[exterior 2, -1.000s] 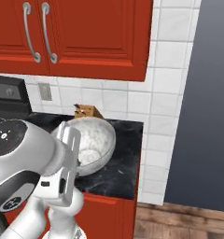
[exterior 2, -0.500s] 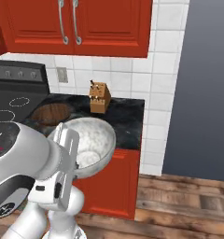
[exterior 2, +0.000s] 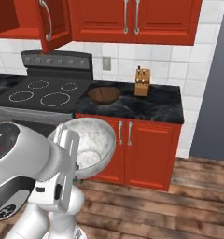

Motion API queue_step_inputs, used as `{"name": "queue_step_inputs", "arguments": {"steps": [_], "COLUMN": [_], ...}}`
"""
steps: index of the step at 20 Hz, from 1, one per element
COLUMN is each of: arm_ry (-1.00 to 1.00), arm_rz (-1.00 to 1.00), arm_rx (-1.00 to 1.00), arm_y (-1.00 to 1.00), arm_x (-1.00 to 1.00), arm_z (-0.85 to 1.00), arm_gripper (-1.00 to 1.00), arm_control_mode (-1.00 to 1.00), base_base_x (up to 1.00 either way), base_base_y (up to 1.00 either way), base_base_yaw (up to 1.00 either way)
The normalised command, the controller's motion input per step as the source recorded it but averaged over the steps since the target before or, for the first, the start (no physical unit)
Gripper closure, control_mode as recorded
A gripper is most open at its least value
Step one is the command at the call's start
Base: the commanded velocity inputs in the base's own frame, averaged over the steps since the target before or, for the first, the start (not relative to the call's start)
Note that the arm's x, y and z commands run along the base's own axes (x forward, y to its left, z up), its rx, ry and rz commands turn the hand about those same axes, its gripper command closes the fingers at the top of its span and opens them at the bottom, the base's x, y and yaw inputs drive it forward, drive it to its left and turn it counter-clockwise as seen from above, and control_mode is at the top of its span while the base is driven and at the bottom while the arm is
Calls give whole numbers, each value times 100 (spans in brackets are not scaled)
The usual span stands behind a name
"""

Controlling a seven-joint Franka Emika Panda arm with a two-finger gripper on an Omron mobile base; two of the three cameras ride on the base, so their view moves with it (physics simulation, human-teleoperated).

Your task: Open the cabinet. Pick the bowls from the counter and place them in the cabinet. Then close the cabinet.

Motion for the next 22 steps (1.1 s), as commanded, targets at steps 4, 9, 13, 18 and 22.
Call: {"name": "queue_step_inputs", "arguments": {"steps": [4,9,13,18,22], "arm_ry": [0,0,0,0,0], "arm_rz": [0,0,0,0,0], "arm_rx": [0,0,0,0,0], "arm_y": [0,0,0,0,0], "arm_x": [0,0,0,0,0], "arm_z": [0,0,0,0,0], "arm_gripper": [100,100,100,100,100], "arm_control_mode": [100,100,100,100,100], "base_base_x": [-89,-79,-5,70,100], "base_base_y": [100,100,100,100,100], "base_base_yaw": [6,7,9,18,9]}}
